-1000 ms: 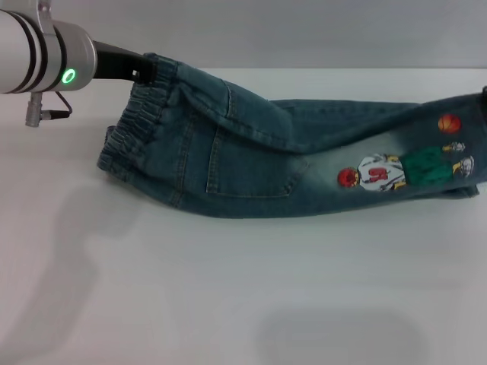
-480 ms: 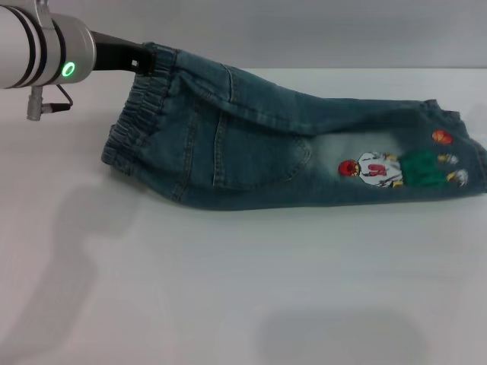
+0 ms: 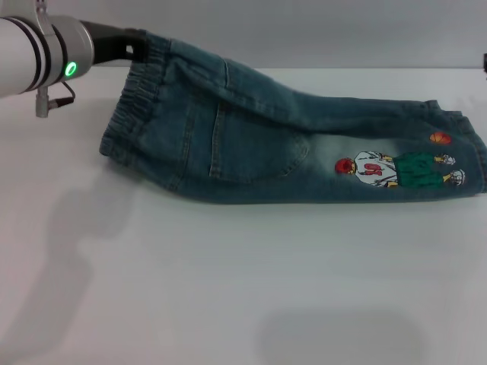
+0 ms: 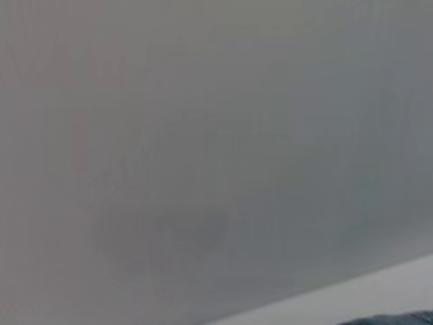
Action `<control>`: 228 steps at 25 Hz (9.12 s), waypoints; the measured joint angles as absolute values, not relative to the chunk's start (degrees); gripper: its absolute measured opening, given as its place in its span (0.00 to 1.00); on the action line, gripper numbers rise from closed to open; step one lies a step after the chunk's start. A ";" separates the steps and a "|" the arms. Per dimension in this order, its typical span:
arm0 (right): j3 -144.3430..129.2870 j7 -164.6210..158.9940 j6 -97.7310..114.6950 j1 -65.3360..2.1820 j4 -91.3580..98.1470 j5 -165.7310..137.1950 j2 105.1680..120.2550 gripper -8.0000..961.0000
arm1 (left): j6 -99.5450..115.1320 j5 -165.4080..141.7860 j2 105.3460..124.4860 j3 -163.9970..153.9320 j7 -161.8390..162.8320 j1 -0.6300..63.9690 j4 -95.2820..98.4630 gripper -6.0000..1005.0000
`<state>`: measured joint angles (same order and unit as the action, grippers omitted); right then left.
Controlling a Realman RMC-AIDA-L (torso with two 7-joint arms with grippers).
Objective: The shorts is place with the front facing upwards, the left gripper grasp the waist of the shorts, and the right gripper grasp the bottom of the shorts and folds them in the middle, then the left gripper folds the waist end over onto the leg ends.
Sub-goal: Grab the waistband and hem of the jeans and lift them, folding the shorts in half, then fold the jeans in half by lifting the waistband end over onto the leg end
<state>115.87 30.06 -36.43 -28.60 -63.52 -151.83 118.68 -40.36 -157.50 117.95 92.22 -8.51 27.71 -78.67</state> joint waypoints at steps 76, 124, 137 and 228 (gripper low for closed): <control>64.70 20.84 22.42 -18.46 -47.71 -140.42 118.92 0.01 | -53.92 -158.36 117.86 94.90 -13.16 27.16 -70.04 0.84; 59.50 21.01 27.81 -20.49 -45.27 -140.63 118.95 0.01 | -51.06 -157.71 118.04 93.56 -13.54 28.83 -63.58 0.68; 59.50 21.01 27.77 -20.33 -45.34 -140.71 118.88 0.01 | -50.98 -157.67 118.04 93.51 -13.42 28.52 -64.37 0.45; 59.50 21.01 26.28 -19.64 -45.09 -140.71 118.82 0.01 | -53.56 -155.52 117.95 95.63 -13.70 26.84 -68.03 0.83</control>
